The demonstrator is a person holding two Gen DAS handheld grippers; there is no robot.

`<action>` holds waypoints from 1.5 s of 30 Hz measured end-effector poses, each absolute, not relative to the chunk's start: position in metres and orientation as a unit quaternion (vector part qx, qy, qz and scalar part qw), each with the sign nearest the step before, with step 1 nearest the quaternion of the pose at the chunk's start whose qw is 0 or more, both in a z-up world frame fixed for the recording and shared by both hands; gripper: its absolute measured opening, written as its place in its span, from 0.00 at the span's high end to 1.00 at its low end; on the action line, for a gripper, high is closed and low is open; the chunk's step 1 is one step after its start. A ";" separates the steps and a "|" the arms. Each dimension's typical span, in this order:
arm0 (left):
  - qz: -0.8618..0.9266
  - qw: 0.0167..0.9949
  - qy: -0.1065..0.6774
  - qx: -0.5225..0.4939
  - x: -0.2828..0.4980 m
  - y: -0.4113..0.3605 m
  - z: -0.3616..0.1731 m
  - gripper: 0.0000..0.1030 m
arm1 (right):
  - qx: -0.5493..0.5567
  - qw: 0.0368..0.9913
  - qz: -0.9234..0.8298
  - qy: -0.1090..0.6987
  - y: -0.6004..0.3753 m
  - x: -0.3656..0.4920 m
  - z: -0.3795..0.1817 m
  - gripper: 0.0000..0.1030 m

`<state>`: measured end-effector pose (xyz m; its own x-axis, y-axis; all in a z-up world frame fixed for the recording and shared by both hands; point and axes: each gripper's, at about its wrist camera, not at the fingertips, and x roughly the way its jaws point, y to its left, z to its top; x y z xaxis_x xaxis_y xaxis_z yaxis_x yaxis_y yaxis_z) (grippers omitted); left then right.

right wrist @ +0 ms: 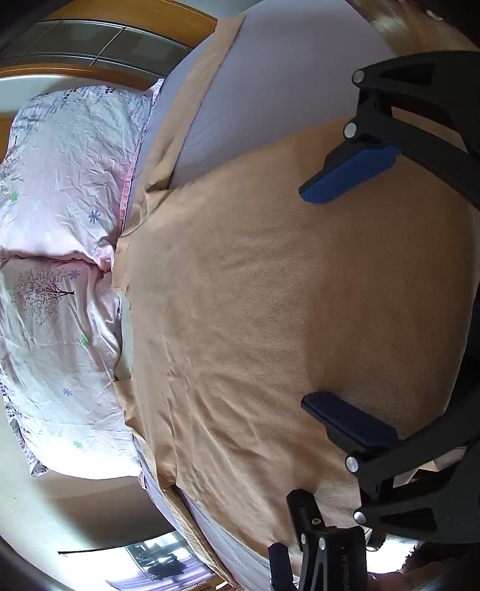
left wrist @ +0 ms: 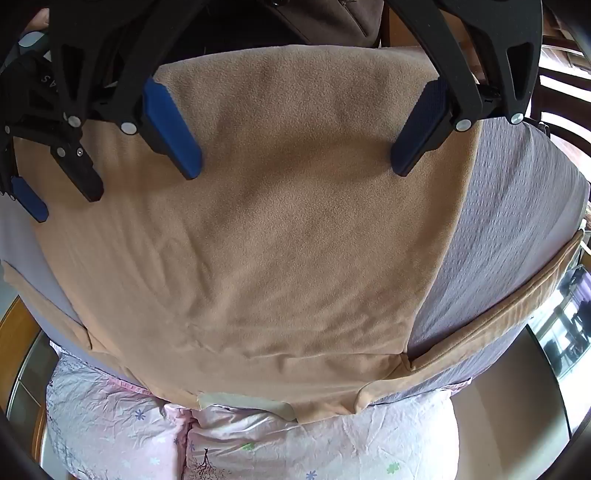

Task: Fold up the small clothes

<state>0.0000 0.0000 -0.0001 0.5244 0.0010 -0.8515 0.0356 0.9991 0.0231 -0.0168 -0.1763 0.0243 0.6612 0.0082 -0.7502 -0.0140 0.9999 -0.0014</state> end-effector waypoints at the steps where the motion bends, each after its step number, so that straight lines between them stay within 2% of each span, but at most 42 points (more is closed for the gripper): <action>1: -0.010 0.873 0.488 0.019 0.000 0.000 0.000 0.01 | -0.003 0.911 0.006 0.412 -0.177 -0.017 0.024 0.02; 45: -0.010 0.874 0.486 0.018 0.000 0.000 0.000 0.01 | -0.003 0.913 0.006 0.409 -0.182 -0.018 0.026 0.02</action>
<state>-0.0001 0.0000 0.0001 0.5282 -0.0002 -0.8491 0.0361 0.9991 0.0222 -0.0185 -0.1822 0.0256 0.6656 0.0092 -0.7463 -0.0143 0.9999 -0.0005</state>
